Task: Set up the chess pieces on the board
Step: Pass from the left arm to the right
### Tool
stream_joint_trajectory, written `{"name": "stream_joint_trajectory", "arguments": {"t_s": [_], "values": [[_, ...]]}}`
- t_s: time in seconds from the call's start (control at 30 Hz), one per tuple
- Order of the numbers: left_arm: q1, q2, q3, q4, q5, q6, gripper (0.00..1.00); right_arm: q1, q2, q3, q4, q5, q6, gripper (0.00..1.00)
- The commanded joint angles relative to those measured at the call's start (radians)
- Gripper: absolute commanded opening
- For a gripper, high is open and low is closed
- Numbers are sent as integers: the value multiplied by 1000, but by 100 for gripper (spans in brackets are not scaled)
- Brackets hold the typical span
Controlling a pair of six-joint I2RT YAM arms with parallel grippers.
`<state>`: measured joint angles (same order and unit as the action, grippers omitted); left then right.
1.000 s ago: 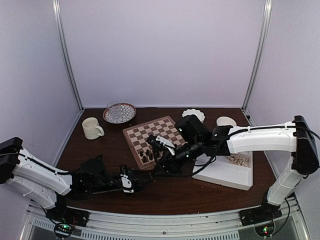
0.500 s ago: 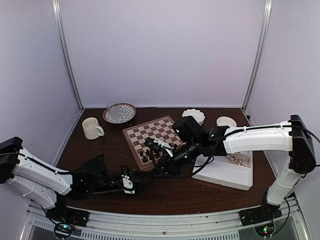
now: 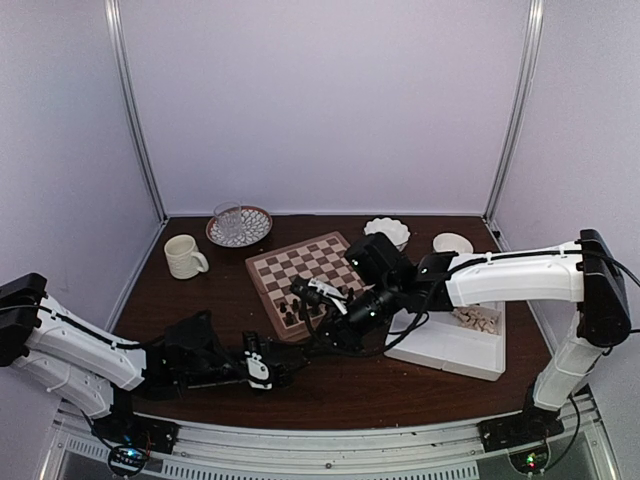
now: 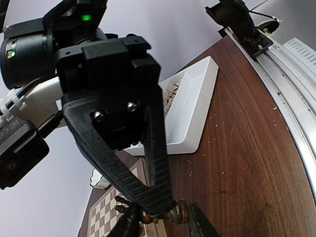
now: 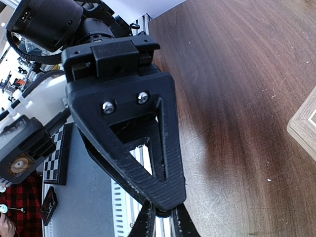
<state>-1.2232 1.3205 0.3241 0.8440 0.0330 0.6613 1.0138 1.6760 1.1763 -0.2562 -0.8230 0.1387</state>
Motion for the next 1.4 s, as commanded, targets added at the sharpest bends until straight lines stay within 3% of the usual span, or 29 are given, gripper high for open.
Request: {"name": "stream_joint_trajectory", "arguments": {"t_s": [0.0,0.07,0.47,1.0,1.23,1.37], "values": [[-10,11,29,27,13,5,26,-6,-2,18,37,-2,-6,10],[-10,10,30,27,13,3,25,-6,8,21,40,-13,0,19],[-10,9,27,37,9,-2,22,-6,26,24,57,-24,15,25],[-10,20,29,47,5,-10,24,-6,36,14,122,-65,51,13],[-10,21,27,54,-3,-11,38,-6,13,1,120,-29,41,4],[-10,31,27,69,-17,-21,62,-11,-11,-17,116,29,27,3]]}}
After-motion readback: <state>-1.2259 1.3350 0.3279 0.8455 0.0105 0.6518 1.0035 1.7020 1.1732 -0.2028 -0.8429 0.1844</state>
